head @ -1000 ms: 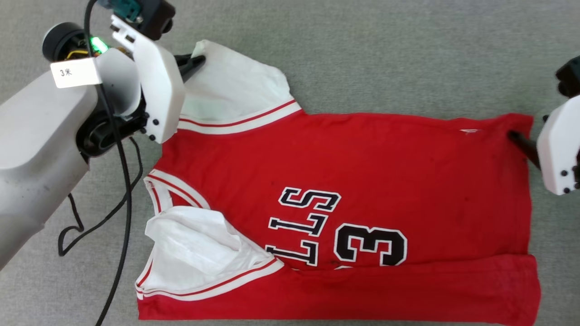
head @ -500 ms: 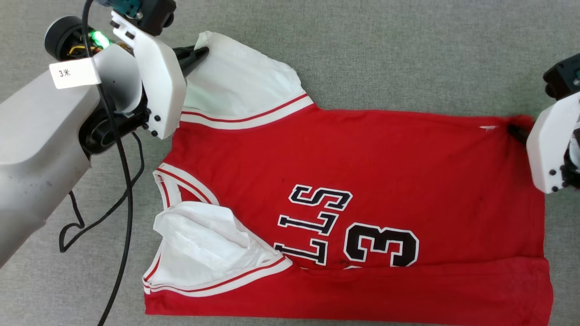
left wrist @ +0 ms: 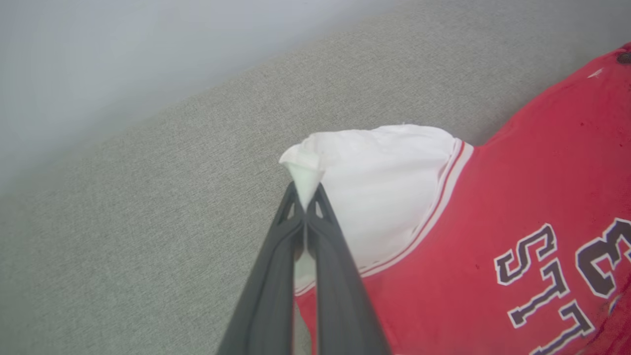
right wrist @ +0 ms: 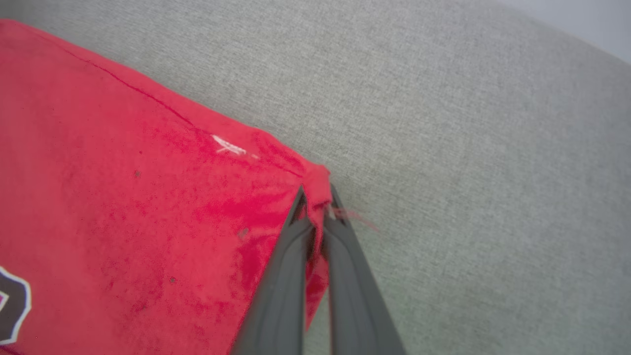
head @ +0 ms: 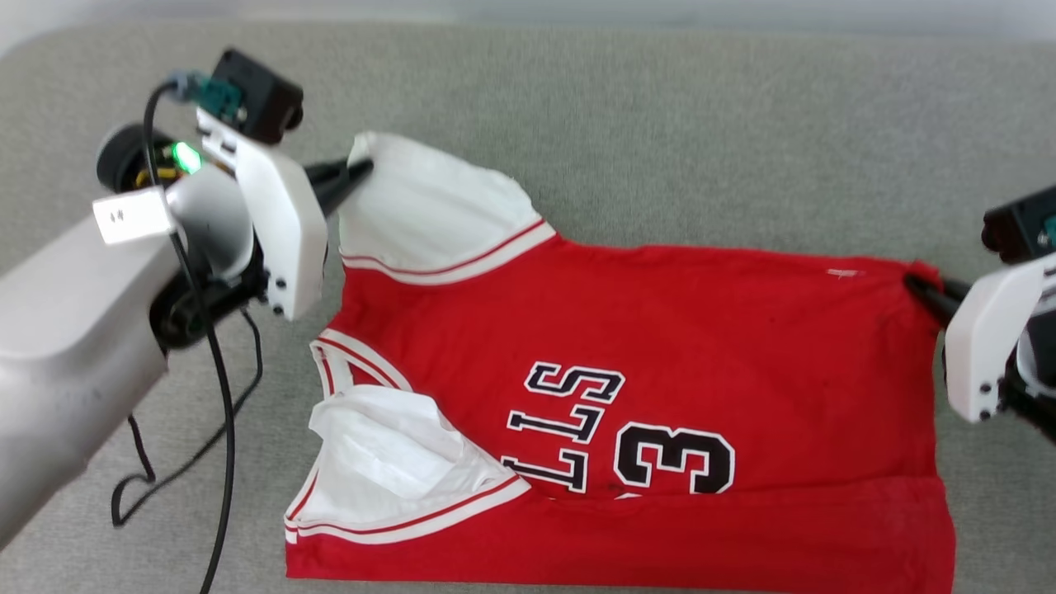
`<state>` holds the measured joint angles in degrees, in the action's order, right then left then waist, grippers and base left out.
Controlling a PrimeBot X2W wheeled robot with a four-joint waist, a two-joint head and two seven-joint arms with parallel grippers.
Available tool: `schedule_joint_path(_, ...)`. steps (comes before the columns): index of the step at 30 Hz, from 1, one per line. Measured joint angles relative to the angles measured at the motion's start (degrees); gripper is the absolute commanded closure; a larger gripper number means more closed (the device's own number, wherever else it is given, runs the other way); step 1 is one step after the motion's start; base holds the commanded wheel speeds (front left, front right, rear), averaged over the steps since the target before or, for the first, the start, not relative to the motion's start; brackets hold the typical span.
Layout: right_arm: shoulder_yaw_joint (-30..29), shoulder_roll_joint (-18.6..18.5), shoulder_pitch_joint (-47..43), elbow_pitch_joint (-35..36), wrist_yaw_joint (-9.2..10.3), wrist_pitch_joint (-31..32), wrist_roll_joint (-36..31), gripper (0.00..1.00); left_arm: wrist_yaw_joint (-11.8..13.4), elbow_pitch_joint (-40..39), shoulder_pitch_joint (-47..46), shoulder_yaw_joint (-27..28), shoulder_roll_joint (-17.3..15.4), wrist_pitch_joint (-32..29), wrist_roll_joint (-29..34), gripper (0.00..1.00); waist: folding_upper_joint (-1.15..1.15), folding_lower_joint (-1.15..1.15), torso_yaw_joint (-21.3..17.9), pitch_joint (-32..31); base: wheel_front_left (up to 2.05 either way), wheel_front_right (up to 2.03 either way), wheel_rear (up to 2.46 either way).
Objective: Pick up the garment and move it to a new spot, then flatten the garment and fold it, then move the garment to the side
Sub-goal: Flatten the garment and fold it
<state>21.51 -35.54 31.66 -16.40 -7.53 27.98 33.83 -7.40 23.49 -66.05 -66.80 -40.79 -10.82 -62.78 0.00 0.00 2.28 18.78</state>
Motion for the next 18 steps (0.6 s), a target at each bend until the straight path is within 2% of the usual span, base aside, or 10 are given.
schedule_joint_path(9, -3.9, 0.2, -11.3, 5.2, 0.01, -1.8, 1.0, 1.00, 2.2, -4.9, 8.9, -1.3, -3.6, 2.3, -2.0, 1.00, 0.00, -0.01, 0.3, -7.3, 0.00, 0.00, 0.00)
schedule_joint_path(18, -7.8, 1.6, -22.9, 9.6, 0.00, -2.3, 2.0, 1.00, 7.1, -12.9, 21.1, -2.9, -8.9, 5.0, -5.3, 1.00, 0.00, -0.01, 0.6, -12.8, 0.00, 0.00, 0.00)
